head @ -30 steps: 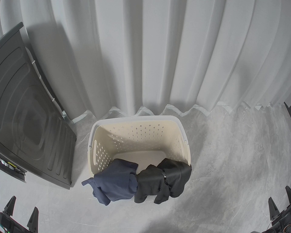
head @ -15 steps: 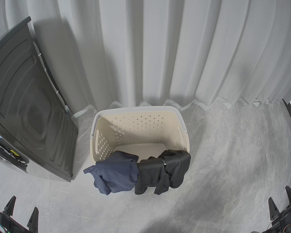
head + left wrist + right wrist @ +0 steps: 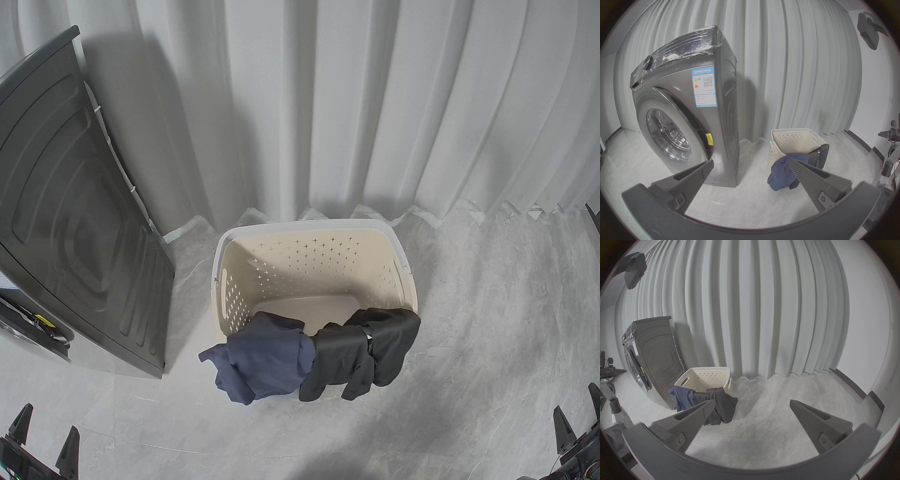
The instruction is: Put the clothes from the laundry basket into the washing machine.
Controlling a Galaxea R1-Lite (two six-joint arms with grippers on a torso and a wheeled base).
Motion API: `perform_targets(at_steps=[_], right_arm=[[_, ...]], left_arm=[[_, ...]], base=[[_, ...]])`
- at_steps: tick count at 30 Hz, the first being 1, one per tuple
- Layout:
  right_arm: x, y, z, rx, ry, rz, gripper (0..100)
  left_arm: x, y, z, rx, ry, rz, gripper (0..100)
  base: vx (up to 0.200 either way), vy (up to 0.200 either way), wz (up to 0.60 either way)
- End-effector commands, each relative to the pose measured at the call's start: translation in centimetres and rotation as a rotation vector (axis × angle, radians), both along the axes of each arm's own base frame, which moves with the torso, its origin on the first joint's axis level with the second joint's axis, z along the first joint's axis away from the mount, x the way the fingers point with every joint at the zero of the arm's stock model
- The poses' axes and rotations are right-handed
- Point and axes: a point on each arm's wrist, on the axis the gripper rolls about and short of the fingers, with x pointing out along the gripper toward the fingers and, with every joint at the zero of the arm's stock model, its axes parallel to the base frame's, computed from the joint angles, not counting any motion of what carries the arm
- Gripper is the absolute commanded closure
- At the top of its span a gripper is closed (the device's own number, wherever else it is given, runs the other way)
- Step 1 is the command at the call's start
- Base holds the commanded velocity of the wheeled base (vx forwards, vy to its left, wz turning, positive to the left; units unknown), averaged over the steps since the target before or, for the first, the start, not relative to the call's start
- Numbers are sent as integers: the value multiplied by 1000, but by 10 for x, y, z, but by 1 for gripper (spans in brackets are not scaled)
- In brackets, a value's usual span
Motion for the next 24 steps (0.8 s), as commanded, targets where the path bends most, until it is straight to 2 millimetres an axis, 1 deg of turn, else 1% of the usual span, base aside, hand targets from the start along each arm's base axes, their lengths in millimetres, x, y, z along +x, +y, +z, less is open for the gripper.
perform_targets(at_steps=[1,3,9,24], right_arm=[[0,0,-5,-1,1,1,0],[0,0,-5,-1,1,-1,0],[0,0,-5,-1,1,1,0],[0,0,-5,-1,1,1,0]], left_arm=[[0,0,-5,-2,5,0,0],[0,0,-5,-2,5,0,0],[0,0,-5,-2,5,0,0],[0,0,-5,-2,5,0,0]], base=[[0,200,0],[0,200,0],[0,0,0],[-200,0,0]])
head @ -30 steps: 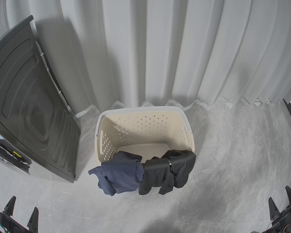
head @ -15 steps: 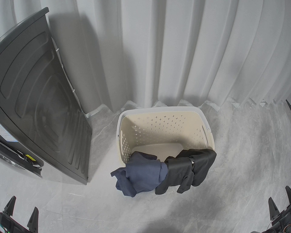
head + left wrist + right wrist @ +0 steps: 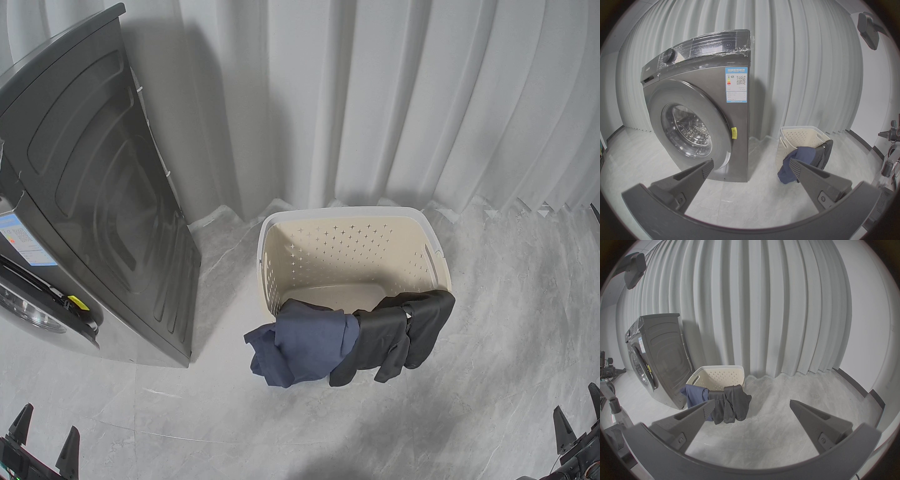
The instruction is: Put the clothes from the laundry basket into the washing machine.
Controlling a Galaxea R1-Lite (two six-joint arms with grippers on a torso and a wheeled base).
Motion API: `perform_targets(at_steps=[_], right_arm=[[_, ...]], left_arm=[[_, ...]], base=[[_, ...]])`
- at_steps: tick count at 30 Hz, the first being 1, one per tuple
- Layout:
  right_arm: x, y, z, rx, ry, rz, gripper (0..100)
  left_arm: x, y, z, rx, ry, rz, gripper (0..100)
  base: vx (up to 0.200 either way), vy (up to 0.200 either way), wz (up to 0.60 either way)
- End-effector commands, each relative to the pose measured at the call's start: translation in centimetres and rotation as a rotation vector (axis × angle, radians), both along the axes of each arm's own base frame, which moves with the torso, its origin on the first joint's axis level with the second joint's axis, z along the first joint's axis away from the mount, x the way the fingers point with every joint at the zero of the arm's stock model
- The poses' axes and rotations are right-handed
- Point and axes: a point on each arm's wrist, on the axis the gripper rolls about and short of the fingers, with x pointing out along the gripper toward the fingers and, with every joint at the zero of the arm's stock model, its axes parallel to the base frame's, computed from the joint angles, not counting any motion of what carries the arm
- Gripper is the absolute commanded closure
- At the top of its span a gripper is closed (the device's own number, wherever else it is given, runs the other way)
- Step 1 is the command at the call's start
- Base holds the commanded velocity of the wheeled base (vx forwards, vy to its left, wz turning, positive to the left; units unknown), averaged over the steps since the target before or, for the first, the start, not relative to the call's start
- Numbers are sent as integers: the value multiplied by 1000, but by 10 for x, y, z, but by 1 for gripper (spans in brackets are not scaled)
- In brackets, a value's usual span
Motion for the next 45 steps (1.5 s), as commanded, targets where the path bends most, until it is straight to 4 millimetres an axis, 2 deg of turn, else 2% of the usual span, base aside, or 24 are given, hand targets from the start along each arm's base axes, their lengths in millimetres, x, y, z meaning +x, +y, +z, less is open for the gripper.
perform_targets(at_steps=[1,6,45], right_arm=[[0,0,-5,0,0,0,0],[0,0,-5,0,0,0,0],[0,0,-5,0,0,0,0]], left_arm=[[0,0,-5,0,5,0,0],[0,0,-5,0,5,0,0],[0,0,-5,0,5,0,0]], base=[[0,0,0],[0,0,0],[0,200,0]])
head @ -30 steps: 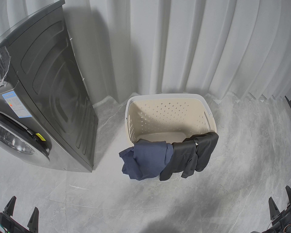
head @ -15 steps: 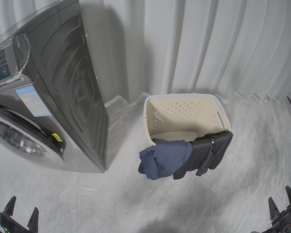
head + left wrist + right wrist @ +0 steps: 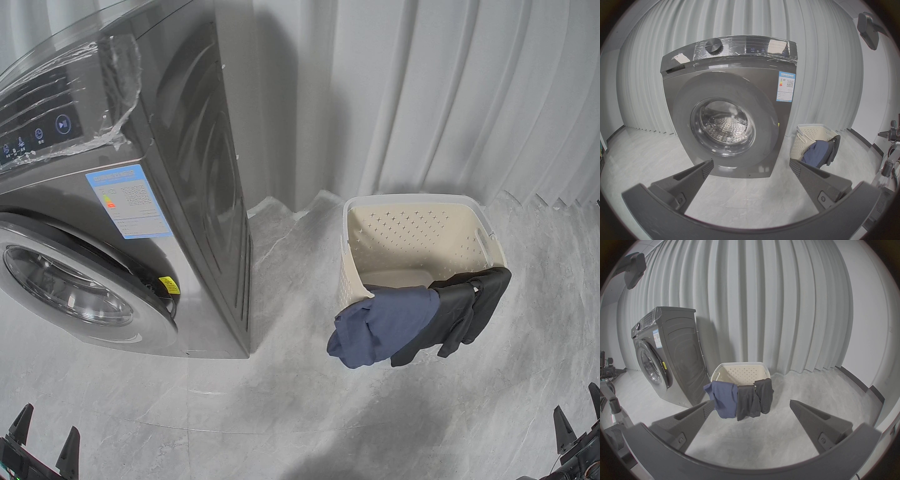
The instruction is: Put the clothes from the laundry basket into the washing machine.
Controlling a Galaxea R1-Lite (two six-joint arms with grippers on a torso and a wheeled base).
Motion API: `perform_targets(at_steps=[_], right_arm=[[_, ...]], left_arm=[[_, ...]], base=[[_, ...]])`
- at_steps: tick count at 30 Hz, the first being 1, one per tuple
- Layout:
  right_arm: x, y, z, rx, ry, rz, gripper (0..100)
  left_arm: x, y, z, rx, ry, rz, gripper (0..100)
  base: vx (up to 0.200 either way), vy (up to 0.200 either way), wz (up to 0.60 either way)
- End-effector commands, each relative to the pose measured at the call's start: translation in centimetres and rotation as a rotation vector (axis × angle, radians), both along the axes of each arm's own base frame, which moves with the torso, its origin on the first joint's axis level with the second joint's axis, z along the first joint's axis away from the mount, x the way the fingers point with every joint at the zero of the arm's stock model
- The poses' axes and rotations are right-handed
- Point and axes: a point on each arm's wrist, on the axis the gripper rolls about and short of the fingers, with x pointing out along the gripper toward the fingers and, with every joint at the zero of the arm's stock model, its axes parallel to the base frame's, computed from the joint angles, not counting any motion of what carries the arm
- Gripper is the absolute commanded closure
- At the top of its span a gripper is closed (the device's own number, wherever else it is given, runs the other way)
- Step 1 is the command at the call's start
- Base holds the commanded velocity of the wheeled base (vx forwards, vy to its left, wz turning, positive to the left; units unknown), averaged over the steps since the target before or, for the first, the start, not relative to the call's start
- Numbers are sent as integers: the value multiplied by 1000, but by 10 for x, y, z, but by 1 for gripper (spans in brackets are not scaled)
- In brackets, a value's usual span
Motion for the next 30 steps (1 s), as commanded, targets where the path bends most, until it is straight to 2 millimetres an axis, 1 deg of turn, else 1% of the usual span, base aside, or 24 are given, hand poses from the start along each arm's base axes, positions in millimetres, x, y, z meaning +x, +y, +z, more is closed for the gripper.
perform_targets(at_steps=[1,6,18,30], right_arm=[[0,0,-5,0,0,0,0],[0,0,-5,0,0,0,0],[0,0,-5,0,0,-1,0],[0,0,-5,0,0,-1,0]], left_arm=[[0,0,-5,0,5,1,0],[0,0,-5,0,5,1,0],[0,0,-5,0,5,1,0],[0,0,-5,0,5,1,0]], base=[[0,200,0],[0,200,0],[0,0,0],[0,200,0]])
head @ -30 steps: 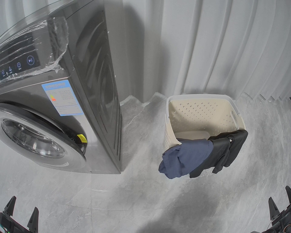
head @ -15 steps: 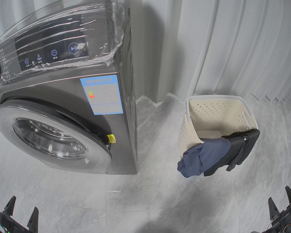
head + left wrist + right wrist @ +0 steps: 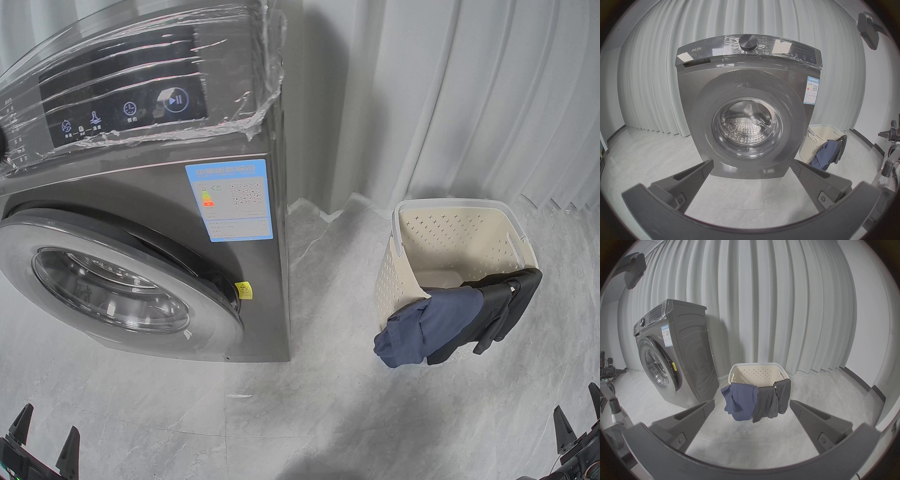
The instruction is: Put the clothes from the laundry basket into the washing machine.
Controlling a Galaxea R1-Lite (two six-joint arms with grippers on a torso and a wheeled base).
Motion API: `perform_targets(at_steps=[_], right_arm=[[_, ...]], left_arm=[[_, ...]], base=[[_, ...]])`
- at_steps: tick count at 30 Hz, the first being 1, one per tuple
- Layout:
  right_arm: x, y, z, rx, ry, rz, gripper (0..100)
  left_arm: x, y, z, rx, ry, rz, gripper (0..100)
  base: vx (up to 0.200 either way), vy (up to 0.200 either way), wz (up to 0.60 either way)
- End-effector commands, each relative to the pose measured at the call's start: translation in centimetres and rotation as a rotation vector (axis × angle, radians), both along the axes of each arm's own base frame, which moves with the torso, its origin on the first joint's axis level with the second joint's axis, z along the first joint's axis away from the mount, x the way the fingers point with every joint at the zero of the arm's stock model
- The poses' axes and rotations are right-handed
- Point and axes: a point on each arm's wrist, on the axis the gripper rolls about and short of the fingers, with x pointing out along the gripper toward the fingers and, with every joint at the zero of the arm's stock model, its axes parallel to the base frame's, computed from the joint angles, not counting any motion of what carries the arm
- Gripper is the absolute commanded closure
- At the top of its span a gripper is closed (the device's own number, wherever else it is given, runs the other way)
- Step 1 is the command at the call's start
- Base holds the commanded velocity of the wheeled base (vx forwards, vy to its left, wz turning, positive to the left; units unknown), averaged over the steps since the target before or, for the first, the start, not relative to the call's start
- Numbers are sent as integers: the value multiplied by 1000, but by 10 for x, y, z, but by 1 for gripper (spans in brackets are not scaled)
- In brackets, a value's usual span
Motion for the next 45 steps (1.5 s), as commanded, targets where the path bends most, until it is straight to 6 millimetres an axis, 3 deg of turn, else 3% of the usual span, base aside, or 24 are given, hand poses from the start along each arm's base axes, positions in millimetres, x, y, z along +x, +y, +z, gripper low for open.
perform_targets(at_steps=[1,12,18,27,36,45], right_arm=[[0,0,-5,0,0,0,0],[0,0,-5,0,0,0,0],[0,0,-5,0,0,0,0],[0,0,-5,0,0,0,0],[0,0,-5,0,0,0,0],[0,0,-5,0,0,0,0]], left_arm=[[0,0,-5,0,4,1,0],[0,0,-5,0,4,1,0],[0,0,-5,0,4,1,0],[0,0,-5,0,4,1,0],[0,0,-5,0,4,1,0],[0,0,-5,0,4,1,0]], base=[[0,200,0],[0,200,0],[0,0,0],[-200,0,0],[0,0,0],[0,200,0]])
